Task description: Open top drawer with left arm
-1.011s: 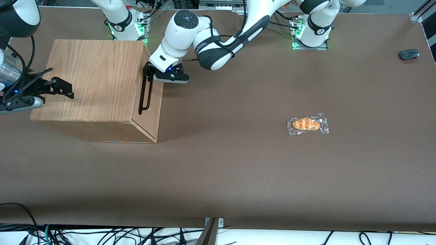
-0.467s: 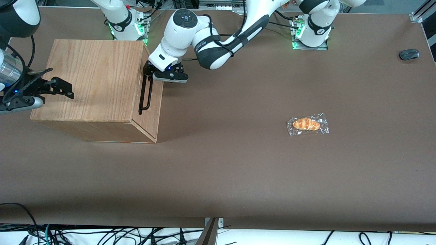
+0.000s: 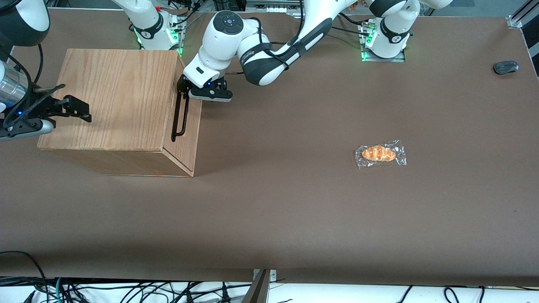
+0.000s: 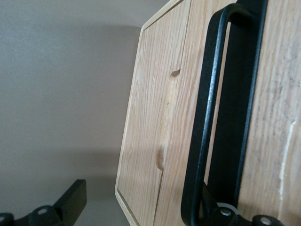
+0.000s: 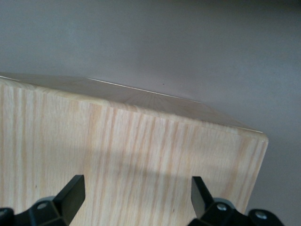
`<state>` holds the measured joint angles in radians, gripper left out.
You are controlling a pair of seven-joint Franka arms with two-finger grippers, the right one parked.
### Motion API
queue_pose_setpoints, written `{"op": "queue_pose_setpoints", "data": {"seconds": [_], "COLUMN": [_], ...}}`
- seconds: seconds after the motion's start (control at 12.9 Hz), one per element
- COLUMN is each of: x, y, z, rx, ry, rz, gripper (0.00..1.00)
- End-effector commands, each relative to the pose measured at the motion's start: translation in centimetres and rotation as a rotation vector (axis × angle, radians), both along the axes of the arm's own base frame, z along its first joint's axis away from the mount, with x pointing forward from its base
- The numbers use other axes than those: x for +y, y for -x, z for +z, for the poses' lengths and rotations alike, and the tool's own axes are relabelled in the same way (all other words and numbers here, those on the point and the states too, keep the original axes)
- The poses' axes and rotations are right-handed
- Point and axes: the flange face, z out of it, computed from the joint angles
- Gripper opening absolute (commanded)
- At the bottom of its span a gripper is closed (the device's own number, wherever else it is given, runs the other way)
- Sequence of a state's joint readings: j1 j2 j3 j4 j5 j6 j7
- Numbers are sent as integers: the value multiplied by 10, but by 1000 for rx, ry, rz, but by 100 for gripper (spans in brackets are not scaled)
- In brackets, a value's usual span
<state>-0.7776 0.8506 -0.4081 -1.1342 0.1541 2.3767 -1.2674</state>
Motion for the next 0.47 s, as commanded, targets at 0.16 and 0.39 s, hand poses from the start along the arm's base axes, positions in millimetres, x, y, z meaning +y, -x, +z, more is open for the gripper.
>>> {"op": "queue_pose_setpoints", "data": {"seconds": [0.16,0.39], "x": [0,1], "y": [1,2], "z": [-7,-9], "rx": [-18,-15], "ry": [-56,-72], "rz": [-30,-36], "gripper": [100,100]}}
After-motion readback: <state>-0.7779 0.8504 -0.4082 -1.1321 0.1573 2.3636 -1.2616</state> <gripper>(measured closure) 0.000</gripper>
